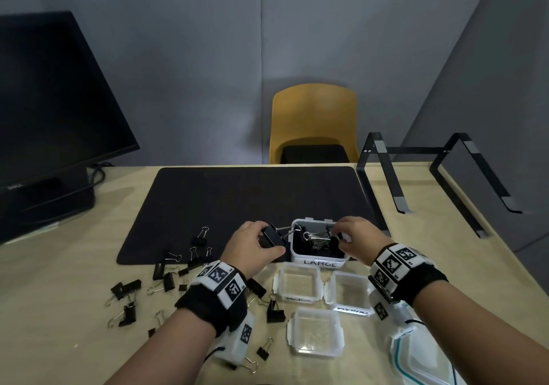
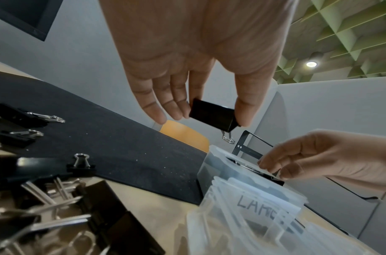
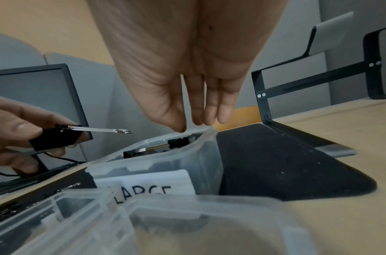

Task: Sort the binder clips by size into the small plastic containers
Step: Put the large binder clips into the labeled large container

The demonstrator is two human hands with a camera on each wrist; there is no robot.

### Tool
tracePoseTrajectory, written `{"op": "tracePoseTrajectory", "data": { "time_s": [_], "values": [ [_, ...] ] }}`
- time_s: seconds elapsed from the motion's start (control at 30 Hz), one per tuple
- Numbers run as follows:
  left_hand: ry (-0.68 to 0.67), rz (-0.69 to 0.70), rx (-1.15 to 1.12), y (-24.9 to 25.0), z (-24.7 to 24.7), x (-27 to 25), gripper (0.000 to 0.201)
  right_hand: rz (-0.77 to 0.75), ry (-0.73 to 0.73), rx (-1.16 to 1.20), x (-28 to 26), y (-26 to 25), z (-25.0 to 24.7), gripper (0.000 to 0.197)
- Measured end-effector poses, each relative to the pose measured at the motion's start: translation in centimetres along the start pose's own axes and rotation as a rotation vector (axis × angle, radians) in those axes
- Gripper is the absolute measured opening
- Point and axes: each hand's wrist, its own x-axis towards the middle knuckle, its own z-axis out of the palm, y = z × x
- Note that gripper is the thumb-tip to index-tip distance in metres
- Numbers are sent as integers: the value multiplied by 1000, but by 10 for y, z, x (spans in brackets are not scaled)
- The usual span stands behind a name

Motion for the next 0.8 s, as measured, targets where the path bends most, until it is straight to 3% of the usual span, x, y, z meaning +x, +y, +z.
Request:
{"op": "tracePoseTrajectory", "data": {
  "time_s": [0.3,0.5,0.8],
  "values": [
    [-16,18,35,14,15,0,47,7,-33,-24,6,8,5,32],
    [-94,48,48,22,23,6,41,21,-41,-2,6,10,6,37],
    [-198,90,196,35,41,16,49,-1,-35,9,4,13,6,35]
  ]
}}
